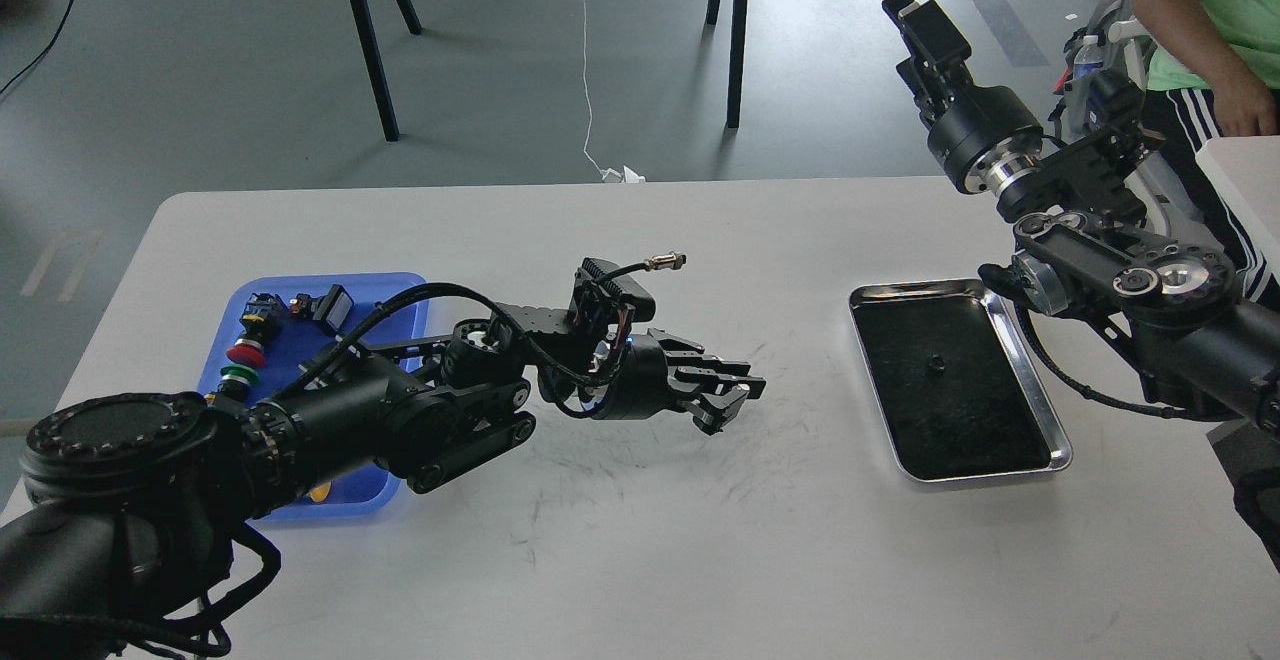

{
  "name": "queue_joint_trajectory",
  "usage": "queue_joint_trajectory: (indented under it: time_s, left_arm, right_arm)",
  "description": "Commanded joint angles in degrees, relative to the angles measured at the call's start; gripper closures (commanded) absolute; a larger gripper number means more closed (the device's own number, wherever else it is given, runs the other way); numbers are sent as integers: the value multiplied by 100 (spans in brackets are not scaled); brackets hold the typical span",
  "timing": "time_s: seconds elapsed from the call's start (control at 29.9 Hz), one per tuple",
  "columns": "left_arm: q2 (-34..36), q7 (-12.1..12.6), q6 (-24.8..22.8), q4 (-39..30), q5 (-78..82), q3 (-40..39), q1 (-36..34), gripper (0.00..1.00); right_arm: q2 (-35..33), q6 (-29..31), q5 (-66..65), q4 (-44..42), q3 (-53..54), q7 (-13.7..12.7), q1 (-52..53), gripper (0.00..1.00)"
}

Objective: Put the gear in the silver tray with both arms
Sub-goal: 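Lift the gear and extend the left arm toward the silver tray, then release the gear on the table beside the silver tray, retract left arm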

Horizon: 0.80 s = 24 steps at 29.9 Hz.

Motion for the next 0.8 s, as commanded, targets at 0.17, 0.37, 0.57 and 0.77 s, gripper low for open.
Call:
queue_joint_trajectory:
  time_s: [0.17, 0.37, 0.57, 0.77]
  left_arm:
    - [-1, 0, -17, -50, -234, -29, -23, 55]
    - [-1, 0, -69, -67, -313, -64, -23, 35]
    - [52, 0, -69, -58, -1015, -100, -120, 24]
    - [815, 0, -52, 47, -2042, -354, -269, 10]
  right_arm:
    - [7, 0, -11, -1, -11, 0, 9, 6]
    - [7, 0, -2, -1, -20, 0, 9, 6]
    - [-2, 52, -2, 17, -20, 0, 36, 6]
    - [-81, 166, 6, 87, -213, 0, 97, 6]
